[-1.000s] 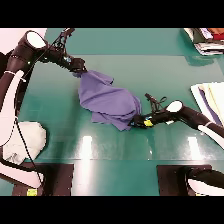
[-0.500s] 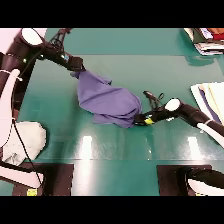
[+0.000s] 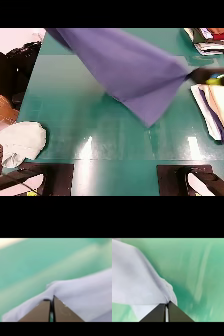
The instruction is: Fold the shirts.
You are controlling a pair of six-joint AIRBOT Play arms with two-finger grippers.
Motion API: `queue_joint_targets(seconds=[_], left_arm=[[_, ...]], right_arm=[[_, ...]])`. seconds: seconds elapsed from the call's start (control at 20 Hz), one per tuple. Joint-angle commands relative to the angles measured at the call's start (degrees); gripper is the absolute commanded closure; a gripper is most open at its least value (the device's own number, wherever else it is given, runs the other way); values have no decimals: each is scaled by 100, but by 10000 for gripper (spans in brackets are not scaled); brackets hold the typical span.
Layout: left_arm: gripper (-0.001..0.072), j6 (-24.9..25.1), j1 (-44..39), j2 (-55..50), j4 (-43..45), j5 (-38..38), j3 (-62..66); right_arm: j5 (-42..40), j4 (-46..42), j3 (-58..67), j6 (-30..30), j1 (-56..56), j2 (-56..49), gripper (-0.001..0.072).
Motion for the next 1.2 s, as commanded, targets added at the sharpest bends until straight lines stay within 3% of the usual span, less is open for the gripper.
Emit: queue_joint_targets(seconds=[0.0, 0.4, 0.6, 0.9, 1.05, 1.15], left_arm=[[682, -2, 7, 916, -74, 404, 111], [682, -26, 7, 2476, -136, 1351, 114], [683, -131, 7, 2636, -125, 1075, 142], [682, -564, 7, 1438, 713, -350, -850], [682, -564, 7, 352, 678, -927, -1668], [682, -560, 7, -413, 509, -772, -2234]], right_arm=[[109, -177, 1244, -195, -498, 498, 699], [168, -199, 3222, -372, -501, 643, 698], [490, -334, 3727, -358, -501, 483, 699], [2249, -343, 3641, -208, -354, -1104, 699], [2411, -348, 2839, -221, -310, -2046, 699], [2120, -411, 2350, -221, -319, -2669, 699]])
